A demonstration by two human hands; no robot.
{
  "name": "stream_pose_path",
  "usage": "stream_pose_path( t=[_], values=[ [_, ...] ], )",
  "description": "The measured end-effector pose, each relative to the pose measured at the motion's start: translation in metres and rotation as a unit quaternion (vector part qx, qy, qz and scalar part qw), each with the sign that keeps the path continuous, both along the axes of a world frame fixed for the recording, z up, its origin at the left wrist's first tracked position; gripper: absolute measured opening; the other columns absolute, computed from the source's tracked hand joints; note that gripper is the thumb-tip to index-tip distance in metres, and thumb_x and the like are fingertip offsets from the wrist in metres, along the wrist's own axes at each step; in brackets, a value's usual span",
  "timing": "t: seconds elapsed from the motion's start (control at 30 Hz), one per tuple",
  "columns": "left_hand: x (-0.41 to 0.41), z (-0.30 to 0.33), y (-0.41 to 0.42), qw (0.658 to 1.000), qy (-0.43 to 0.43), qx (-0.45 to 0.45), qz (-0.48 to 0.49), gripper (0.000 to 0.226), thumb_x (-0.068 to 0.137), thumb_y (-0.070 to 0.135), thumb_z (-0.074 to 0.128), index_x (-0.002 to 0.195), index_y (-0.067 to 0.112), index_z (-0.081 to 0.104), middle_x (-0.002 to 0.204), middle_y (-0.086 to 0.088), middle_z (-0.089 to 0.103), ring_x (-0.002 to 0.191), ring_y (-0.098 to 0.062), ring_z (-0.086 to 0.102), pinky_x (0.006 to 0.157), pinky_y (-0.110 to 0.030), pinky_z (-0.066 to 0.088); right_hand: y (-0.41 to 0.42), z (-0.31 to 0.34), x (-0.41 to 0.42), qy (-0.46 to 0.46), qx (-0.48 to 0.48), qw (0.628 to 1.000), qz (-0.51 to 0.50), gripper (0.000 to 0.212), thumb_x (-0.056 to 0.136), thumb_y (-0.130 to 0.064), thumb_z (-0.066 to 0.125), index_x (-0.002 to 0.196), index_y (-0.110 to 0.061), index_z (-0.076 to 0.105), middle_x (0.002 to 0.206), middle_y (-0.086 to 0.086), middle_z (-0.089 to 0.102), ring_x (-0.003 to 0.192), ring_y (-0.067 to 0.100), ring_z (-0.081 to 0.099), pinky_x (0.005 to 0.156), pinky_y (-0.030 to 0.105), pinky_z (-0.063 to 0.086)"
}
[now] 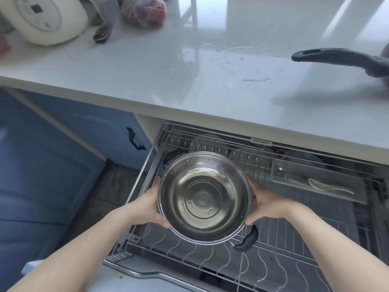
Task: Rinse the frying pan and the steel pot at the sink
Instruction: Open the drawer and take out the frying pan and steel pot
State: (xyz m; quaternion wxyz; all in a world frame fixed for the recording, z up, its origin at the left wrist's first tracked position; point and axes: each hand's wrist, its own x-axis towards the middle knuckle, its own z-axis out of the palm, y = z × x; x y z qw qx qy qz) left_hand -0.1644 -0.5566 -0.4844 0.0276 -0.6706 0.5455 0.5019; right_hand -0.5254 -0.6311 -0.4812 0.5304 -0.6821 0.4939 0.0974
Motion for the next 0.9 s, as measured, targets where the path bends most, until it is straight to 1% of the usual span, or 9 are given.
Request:
stream_pose_path(
  t=[0.07, 0.13, 0.23, 0.37, 0.47, 0.53, 0.7, 0.8, 0.9],
  values=[
    [0.0, -0.001, 0.001, 1.0, 0.01, 0.017, 0.005, 0.164, 0.03, 0.057, 0.094, 0.15, 0.043, -0.016, 0.146, 0.013, 0.042, 0.135, -0.011, 0.042, 0.113, -0.038, 0.039, 0.001, -0.004, -0.002, -0.012, 0.014, 1.0, -0.007, 0.123, 0.067, -0.005, 0.086, 0.133, -0.051, -0.007, 0.125, -0.022, 0.026, 0.108, -0.001, 0.045, 0.091, 0.013, 0.035],
    [-0.002, 0.001, 0.002, 1.0, 0.011, 0.028, 0.007, 0.156, 0.043, 0.041, 0.096, 0.149, 0.045, -0.017, 0.139, 0.014, 0.05, 0.129, -0.012, 0.049, 0.108, -0.037, 0.044, 0.005, -0.008, -0.002, -0.025, 0.024, 0.999, -0.019, 0.122, 0.066, -0.004, 0.085, 0.132, -0.054, -0.005, 0.123, -0.023, 0.036, 0.103, -0.005, 0.05, 0.082, 0.008, 0.041],
    [-0.009, 0.007, 0.003, 0.998, -0.004, 0.053, 0.013, 0.149, 0.058, 0.029, 0.091, 0.15, 0.036, -0.026, 0.145, 0.006, 0.044, 0.13, -0.017, 0.047, 0.111, -0.036, 0.039, 0.015, -0.009, -0.002, -0.037, 0.028, 0.998, -0.039, 0.129, 0.063, -0.008, 0.087, 0.144, -0.049, -0.005, 0.13, -0.021, 0.04, 0.121, 0.007, 0.048, 0.096, 0.019, 0.038],
    [-0.015, 0.019, 0.012, 0.997, 0.0, 0.08, 0.017, 0.147, 0.059, 0.028, 0.091, 0.15, 0.033, -0.025, 0.153, 0.001, 0.037, 0.131, -0.019, 0.046, 0.111, -0.037, 0.039, 0.036, -0.002, -0.012, -0.044, 0.043, 0.996, -0.059, 0.132, 0.058, -0.02, 0.09, 0.146, -0.049, -0.004, 0.132, -0.022, 0.041, 0.125, 0.008, 0.043, 0.105, 0.027, 0.036],
    [-0.024, 0.04, 0.021, 0.996, 0.025, 0.08, 0.015, 0.14, 0.066, 0.023, 0.088, 0.15, 0.035, -0.024, 0.15, 0.007, 0.037, 0.127, -0.016, 0.046, 0.11, -0.032, 0.04, 0.051, 0.02, -0.024, -0.051, 0.035, 0.995, -0.079, 0.129, 0.055, -0.023, 0.091, 0.145, -0.049, 0.003, 0.133, -0.023, 0.043, 0.129, 0.009, 0.042, 0.108, 0.028, 0.035],
    [-0.029, 0.06, 0.027, 0.997, 0.042, 0.067, 0.017, 0.137, 0.07, 0.022, 0.087, 0.15, 0.038, -0.023, 0.148, 0.01, 0.034, 0.126, -0.015, 0.045, 0.108, -0.03, 0.04, 0.06, 0.043, -0.031, -0.054, 0.022, 0.994, -0.097, 0.128, 0.056, -0.021, 0.091, 0.145, -0.049, 0.003, 0.136, -0.023, 0.04, 0.13, 0.007, 0.039, 0.106, 0.025, 0.033],
    [-0.033, 0.115, 0.046, 0.995, 0.093, 0.04, 0.022, 0.144, 0.059, 0.028, 0.091, 0.147, 0.049, -0.022, 0.147, 0.013, 0.043, 0.133, -0.011, 0.046, 0.113, -0.038, 0.038, 0.087, 0.11, -0.05, -0.026, -0.009, 0.993, -0.117, 0.145, 0.051, -0.036, 0.09, 0.151, -0.043, -0.015, 0.156, -0.016, 0.02, 0.14, 0.013, 0.031, 0.115, 0.034, 0.03],
    [-0.042, 0.157, 0.06, 0.995, 0.101, 0.02, -0.008, 0.141, 0.063, 0.026, 0.09, 0.147, 0.048, -0.021, 0.152, 0.014, 0.032, 0.138, -0.01, 0.038, 0.115, -0.032, 0.034, 0.106, 0.145, -0.062, -0.031, -0.013, 0.991, -0.129, 0.141, 0.057, -0.031, 0.09, 0.151, -0.041, -0.014, 0.155, -0.018, 0.02, 0.137, 0.008, 0.028, 0.109, 0.022, 0.029],
    [-0.049, 0.196, 0.074, 0.995, 0.09, 0.002, -0.041, 0.138, 0.064, 0.025, 0.088, 0.148, 0.047, -0.019, 0.153, 0.014, 0.033, 0.134, -0.007, 0.042, 0.115, -0.031, 0.034, 0.125, 0.179, -0.073, -0.051, -0.025, 0.99, -0.129, 0.129, 0.065, -0.021, 0.089, 0.149, -0.044, -0.007, 0.132, -0.036, 0.026, 0.123, -0.003, 0.033, 0.084, 0.004, 0.034]
  ],
)
